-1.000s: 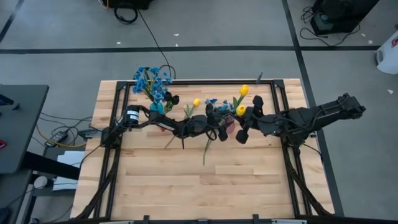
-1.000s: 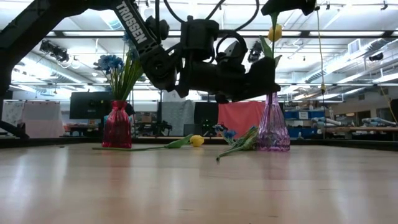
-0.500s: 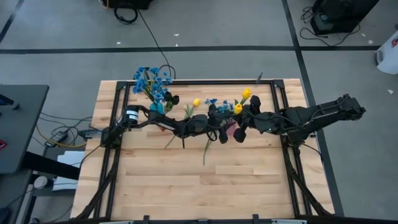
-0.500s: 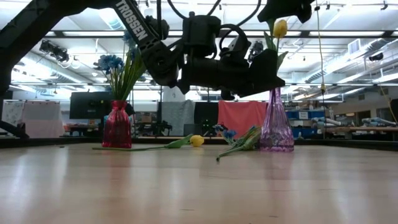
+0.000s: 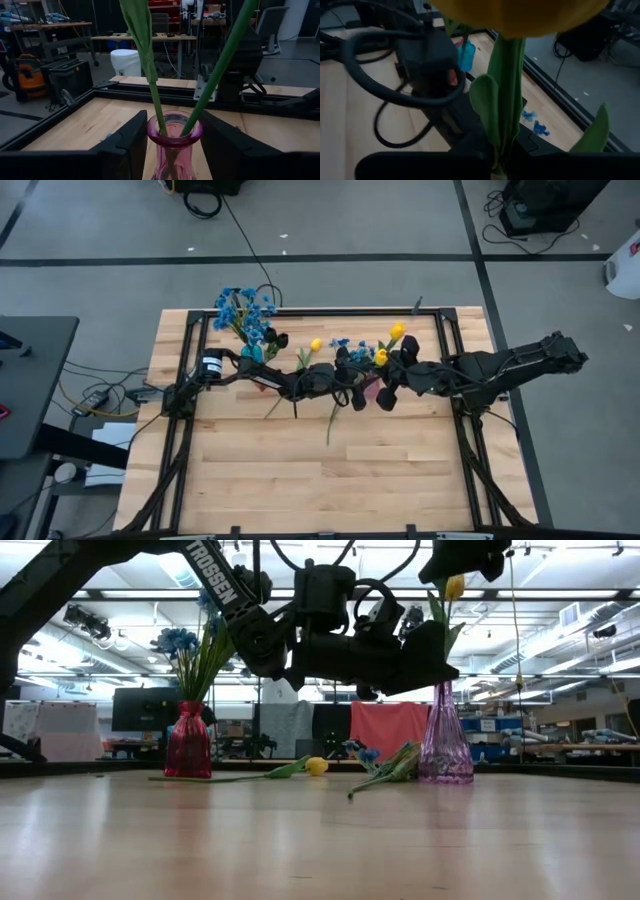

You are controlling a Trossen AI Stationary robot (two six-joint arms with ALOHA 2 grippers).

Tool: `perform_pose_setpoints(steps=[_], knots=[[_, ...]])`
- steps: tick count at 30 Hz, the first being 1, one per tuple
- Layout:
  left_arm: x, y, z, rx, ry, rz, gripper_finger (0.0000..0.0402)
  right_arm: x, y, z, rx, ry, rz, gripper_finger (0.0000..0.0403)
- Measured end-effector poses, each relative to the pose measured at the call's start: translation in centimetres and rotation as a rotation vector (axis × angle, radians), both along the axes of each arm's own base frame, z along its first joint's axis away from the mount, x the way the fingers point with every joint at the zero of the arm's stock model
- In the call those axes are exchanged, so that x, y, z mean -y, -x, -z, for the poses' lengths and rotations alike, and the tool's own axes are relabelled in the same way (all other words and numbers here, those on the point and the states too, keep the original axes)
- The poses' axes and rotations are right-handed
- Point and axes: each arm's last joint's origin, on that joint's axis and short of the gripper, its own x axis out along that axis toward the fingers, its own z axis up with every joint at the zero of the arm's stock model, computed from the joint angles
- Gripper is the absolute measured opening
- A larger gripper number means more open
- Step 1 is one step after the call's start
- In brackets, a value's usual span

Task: Sort flowers into vase by color
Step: Put the yellow flower into the pink vase

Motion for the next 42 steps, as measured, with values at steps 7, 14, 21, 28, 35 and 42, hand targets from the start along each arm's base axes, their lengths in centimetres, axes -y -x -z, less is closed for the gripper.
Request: perform_pose_setpoints(steps=[7, 14, 21, 28, 35, 42], knots=[[0.1, 0.0, 0.1, -0.003, -0.001, 0.015, 0.0164, 0.8, 0.1, 1.0, -0.031, -0.021, 0.065, 0.0036], [0.1, 0.0, 0.1, -0.001, -0.001, 0.016, 0.0164, 1.8, 0.3, 3.4, -0.084, -0.059, 0.113, 0.0036], [0.1, 0.0, 0.1, 0.01, -0.002, 0.019, 0.0164, 2.1, 0.3, 4.4, -0.09, -0.115, 0.096, 0.0037], [0.1, 0.0, 0.1, 0.014, -0.002, 0.02, 0.0164, 2.3, 0.2, 4.5, -0.13, -0.086, 0.057, 0.0046], [0.1, 0.0, 0.1, 0.015, -0.002, 0.02, 0.0164, 2.4, 0.2, 5.0, -0.178, -0.08, 0.044, 0.0104], [0.1, 0.0, 0.1, 0.012, -0.002, 0.019, 0.0164, 2.2, 0.8, 3.9, -0.158, -0.141, 0.002, 0.018]])
